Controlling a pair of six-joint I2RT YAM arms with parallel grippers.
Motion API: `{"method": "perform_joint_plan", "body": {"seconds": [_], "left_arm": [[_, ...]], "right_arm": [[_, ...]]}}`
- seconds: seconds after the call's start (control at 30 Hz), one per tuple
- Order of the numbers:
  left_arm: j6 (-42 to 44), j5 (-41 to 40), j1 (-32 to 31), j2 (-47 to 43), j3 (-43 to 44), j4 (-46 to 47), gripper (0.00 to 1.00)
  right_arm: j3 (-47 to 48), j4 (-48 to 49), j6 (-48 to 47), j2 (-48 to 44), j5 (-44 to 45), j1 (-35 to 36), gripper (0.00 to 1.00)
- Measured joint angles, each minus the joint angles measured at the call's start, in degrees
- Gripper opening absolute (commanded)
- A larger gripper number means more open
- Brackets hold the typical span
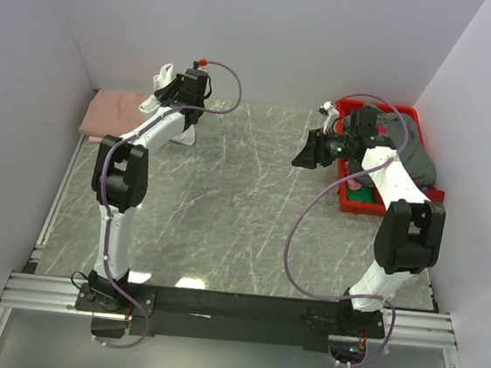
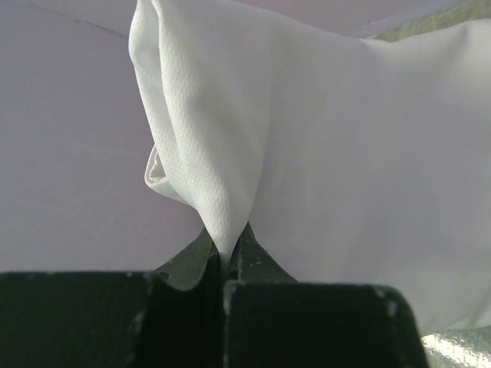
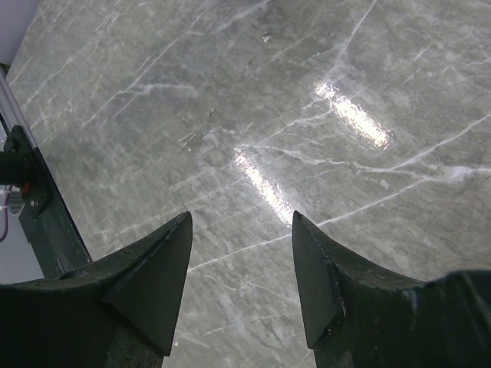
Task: Fold and stack the t-shirts
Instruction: Neatly place the folded tshirt to the corner
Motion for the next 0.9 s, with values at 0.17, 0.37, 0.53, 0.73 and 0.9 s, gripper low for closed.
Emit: {"method": "perform_joint_plan", "body": {"seconds": [0.17,0.37,0.53,0.73,0.9], "left_arm": [[3.3,0.0,0.0,-1.0,-0.8,2.4,0.0],[6.4,0.0,0.0,-2.5,-1.1,5.3,0.0],[8.1,0.0,0.0,-3.0,-1.1,6.6,0.0],[9.3,0.0,0.0,-3.0,-1.1,7.1,0.0],[9.7,0.0,0.0,-3.3,-1.1,7.1,0.0]], "right_arm": [[0.0,-0.1,0.0,0.3,-0.1,0.2,0.62],[0.0,-0.3,0.0,0.4,-0.2,0.3,0.62],[0.0,-0.3,0.0,0.7,-0.2,0.5,0.62],[0.0,-0.3,0.0,1.3,-0.1,0.7,0.62],[0.0,-0.3,0.0,1.3,-0.1,0.9,0.62]]}}
